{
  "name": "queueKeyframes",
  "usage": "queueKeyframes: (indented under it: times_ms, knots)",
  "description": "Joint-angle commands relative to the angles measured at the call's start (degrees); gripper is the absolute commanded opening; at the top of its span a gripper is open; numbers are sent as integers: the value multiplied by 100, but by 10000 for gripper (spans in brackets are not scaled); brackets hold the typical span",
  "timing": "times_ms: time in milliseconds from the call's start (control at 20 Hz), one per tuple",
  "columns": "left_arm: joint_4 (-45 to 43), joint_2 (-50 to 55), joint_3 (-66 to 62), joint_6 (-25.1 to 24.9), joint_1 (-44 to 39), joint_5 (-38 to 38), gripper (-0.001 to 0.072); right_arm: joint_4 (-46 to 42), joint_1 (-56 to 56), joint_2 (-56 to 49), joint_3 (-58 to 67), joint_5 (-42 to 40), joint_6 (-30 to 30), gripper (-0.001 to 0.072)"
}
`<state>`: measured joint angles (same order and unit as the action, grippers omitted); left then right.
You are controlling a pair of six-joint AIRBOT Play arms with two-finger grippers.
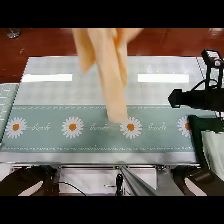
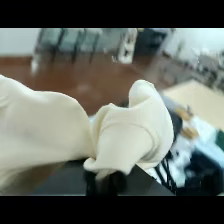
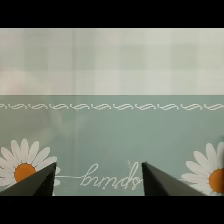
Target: Fold the shirts.
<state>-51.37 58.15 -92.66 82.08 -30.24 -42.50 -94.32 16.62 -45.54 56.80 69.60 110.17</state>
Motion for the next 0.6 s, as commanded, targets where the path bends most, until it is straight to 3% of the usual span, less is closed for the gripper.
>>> queueKeyframes:
  times_ms: [0,100,200,350,450,550]
  knots:
    - [2,101,1058,227,-442,-125,29,-251,-2,35,-2,90,153,619]
    - [2,98,1937,413,-442,-214,29,-382,-2,35,-2,105,210,618]
    - [-319,98,2684,168,-328,-852,30,-470,-2,35,-2,98,238,619]
    - [-1834,98,3565,168,181,-2310,30,-568,-2,35,-28,94,258,619]
    - [-2433,103,4183,326,640,-2398,31,-573,-2,31,-197,52,348,619]
    - [-2299,162,4671,645,1095,-2210,49,-476,-2,-48,-503,-57,402,622]
